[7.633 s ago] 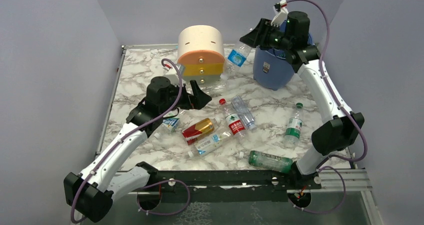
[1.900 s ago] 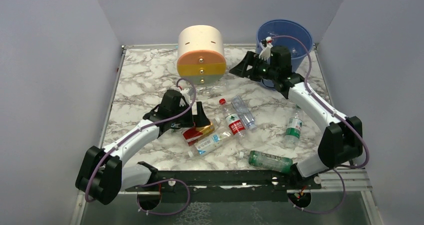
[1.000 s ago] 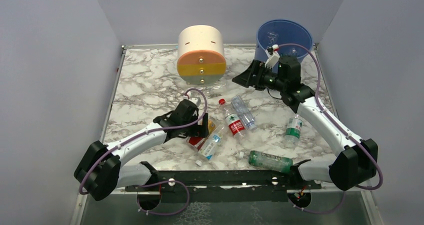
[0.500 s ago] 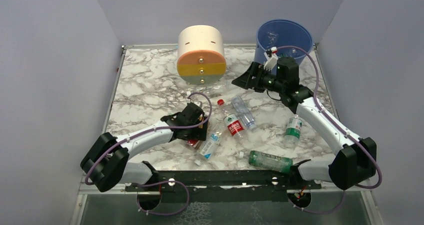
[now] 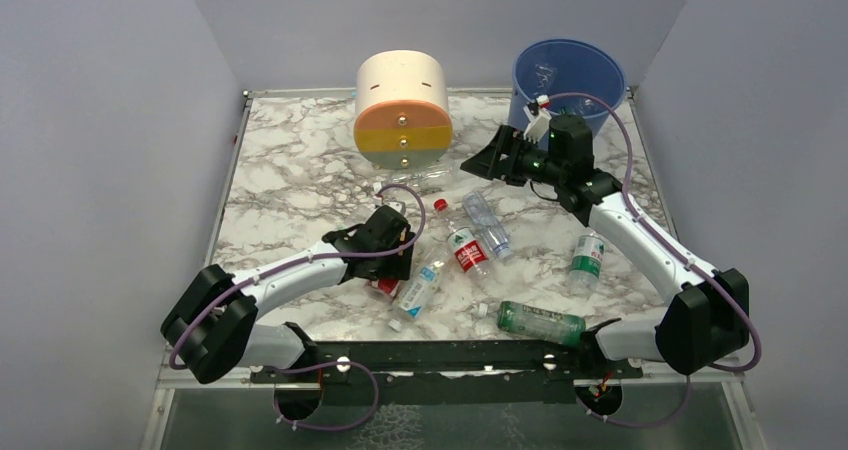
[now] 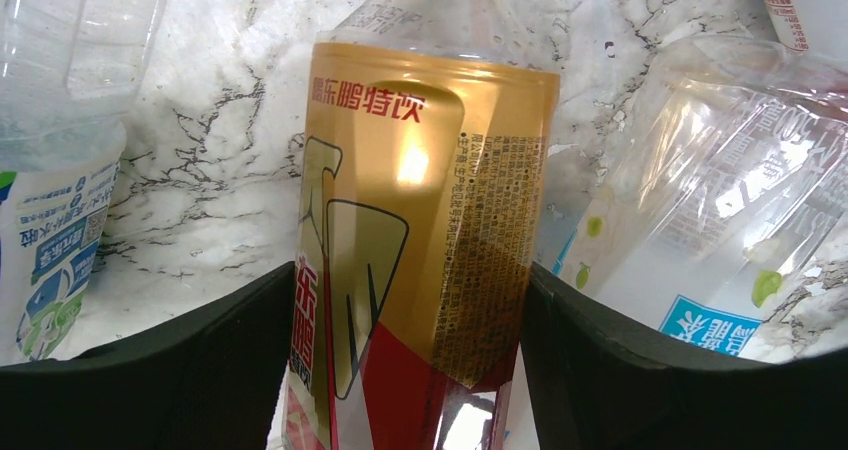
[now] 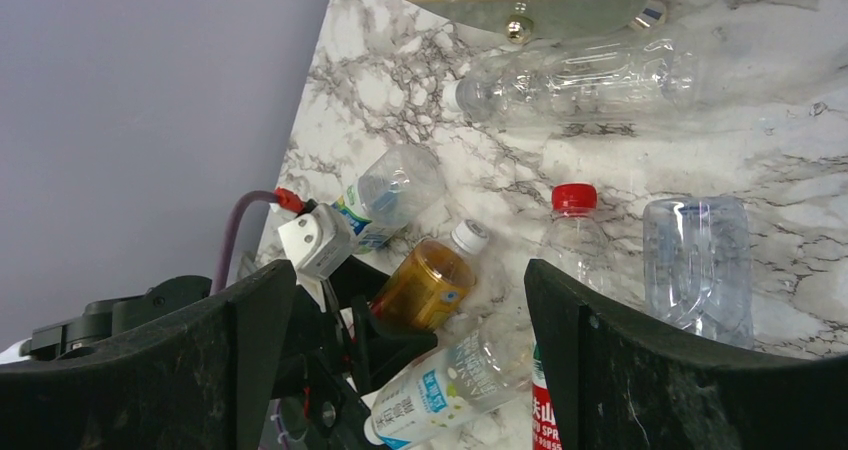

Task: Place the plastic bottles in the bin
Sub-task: Pick up the plastic bottle at the center of the board.

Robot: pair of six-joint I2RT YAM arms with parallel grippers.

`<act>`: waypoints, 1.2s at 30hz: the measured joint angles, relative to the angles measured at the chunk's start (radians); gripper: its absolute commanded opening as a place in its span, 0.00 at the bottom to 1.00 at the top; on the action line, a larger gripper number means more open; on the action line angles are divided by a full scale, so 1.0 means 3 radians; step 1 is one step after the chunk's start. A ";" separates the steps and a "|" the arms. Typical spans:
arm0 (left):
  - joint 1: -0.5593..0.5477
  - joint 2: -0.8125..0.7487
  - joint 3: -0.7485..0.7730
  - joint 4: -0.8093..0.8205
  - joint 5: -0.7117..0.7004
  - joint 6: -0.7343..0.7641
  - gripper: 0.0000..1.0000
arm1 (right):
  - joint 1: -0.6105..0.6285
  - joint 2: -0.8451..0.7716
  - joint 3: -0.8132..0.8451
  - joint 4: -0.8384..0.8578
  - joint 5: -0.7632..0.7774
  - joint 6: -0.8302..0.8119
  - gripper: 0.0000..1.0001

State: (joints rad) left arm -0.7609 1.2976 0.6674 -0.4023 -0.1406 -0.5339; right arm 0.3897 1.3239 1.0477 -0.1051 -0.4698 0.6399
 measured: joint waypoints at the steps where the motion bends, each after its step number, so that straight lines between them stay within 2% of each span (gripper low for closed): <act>1: 0.0000 -0.0003 0.0000 -0.0001 0.0000 -0.0001 0.74 | 0.0004 0.0001 0.0000 0.0000 0.0000 0.0000 0.88; 12: 0.0000 -0.0118 0.0064 -0.0041 -0.0006 -0.0011 0.59 | 0.0014 0.0018 0.0000 0.0000 0.0000 0.0000 0.88; 36: -0.0003 -0.0538 0.0371 -0.0183 0.0159 -0.0013 0.58 | 0.0029 0.0019 0.0001 0.0000 -0.0004 0.0000 0.88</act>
State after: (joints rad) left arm -0.7616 1.1362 0.7788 -0.4572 -0.0929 -0.5377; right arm 0.3985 1.3296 1.0481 -0.1051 -0.4709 0.6399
